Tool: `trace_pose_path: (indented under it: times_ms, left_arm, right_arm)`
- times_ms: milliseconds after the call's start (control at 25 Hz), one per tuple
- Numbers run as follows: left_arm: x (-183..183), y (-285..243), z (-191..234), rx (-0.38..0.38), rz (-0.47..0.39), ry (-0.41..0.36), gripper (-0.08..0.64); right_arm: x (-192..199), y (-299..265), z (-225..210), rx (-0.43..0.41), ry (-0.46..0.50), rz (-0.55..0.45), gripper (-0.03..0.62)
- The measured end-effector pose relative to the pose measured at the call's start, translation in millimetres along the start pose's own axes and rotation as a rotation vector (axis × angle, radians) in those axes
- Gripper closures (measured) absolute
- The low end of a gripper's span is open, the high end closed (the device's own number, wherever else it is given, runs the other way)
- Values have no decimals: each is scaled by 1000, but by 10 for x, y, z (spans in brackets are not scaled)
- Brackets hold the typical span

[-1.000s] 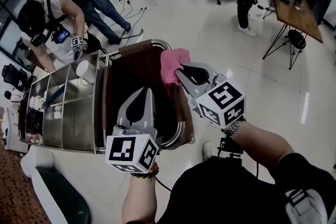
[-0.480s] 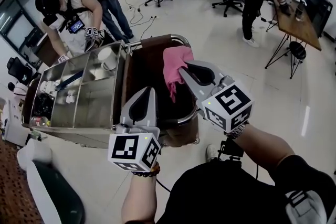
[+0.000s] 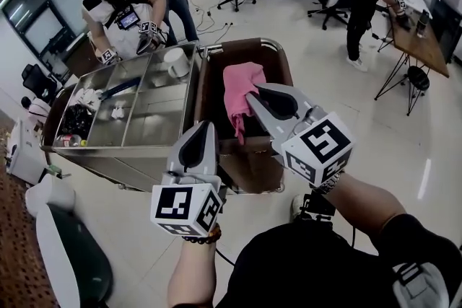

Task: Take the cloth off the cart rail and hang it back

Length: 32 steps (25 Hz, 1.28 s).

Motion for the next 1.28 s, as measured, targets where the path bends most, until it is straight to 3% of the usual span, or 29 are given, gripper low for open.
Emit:
trace_pose_path:
  times_ms: [360, 640, 1280]
  left_arm:
    - [-8, 491, -43, -76, -4, -9, 557]
    - [-7, 586, -201, -95, -10, -4, 557]
    - [-129, 458, -1326, -113, -6, -12, 557]
  right_arm:
    - [-43, 71, 459, -82, -16, -21, 566]
    - [-150, 250, 564, -112, -18, -45, 566]
    - [-422, 1325, 233, -143, -29, -67, 566]
Point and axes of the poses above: the fingertips, and each gripper's own axes: y backward along the fingers, z to its left, x out of its underside, the point moved 8 cm from there along y, backward along the fingers, and after that the axes turned 13 degrees about x, right-handed, at the moved point
